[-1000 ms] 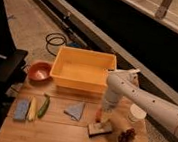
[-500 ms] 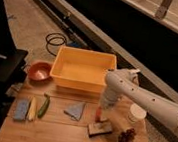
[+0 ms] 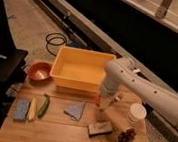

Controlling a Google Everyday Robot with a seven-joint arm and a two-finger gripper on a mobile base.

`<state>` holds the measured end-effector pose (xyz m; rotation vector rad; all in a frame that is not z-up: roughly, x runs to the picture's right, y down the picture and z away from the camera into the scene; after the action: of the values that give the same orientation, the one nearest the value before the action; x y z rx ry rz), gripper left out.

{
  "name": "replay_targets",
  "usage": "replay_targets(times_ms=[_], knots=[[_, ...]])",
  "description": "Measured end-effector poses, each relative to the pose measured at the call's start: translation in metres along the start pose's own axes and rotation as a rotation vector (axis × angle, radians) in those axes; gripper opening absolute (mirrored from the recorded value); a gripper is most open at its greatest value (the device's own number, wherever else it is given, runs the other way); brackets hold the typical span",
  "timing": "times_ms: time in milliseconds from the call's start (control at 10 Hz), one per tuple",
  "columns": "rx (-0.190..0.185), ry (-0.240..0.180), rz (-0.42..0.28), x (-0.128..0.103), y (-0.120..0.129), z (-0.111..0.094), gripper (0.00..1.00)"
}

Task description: Place apple in table surface

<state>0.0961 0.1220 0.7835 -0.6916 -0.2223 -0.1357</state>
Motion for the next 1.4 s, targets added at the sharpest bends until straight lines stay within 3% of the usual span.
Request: replay_targets(times_ms=[200, 500, 600, 1200, 1400], knots=[[0.031, -0.037, -0.001, -0.007, -0.011, 0.010, 0.00], [0.038, -0.102, -0.002, -0.006, -0.014, 0.031, 0.00], [0.040, -0.119, -0.002, -0.006, -0.014, 0.037, 0.05], [0.044, -0.172, 0.018, 0.001, -0.009, 0.050, 0.62], [0.052, -0.169, 0.020, 0.002, -0.008, 0.049, 0.70]])
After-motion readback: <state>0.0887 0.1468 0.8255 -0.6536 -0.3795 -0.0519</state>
